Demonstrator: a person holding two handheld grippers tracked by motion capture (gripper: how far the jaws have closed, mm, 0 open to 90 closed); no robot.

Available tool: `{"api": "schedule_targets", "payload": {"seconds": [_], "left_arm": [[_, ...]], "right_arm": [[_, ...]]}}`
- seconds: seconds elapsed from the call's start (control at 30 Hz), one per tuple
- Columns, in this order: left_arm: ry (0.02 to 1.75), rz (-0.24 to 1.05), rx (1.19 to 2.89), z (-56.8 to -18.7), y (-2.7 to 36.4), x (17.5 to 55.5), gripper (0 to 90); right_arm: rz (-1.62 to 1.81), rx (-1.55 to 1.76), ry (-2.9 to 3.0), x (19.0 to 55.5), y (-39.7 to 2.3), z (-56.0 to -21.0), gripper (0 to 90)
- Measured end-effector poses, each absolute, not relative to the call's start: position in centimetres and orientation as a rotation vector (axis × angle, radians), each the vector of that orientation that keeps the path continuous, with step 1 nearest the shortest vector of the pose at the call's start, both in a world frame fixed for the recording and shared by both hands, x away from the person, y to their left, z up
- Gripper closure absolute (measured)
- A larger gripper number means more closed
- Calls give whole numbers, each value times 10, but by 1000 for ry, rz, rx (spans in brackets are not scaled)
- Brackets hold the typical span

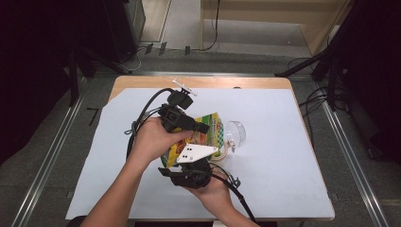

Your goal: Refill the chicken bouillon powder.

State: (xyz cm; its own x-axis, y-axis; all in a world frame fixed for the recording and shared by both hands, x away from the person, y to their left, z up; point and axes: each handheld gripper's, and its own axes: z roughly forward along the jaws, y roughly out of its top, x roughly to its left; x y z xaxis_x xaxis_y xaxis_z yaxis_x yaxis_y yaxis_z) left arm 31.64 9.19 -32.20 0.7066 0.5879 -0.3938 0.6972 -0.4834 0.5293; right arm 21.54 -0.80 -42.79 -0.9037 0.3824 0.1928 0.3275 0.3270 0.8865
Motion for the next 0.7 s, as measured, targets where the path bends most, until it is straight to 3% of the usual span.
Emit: {"api": "schedule_targets", "payload": {"seconds": [0.7], "left_arm": [[982,-189,2234,-318,90,313,752]], "right_arm": [[1686,684,2519,216,-7,-427,685]]}}
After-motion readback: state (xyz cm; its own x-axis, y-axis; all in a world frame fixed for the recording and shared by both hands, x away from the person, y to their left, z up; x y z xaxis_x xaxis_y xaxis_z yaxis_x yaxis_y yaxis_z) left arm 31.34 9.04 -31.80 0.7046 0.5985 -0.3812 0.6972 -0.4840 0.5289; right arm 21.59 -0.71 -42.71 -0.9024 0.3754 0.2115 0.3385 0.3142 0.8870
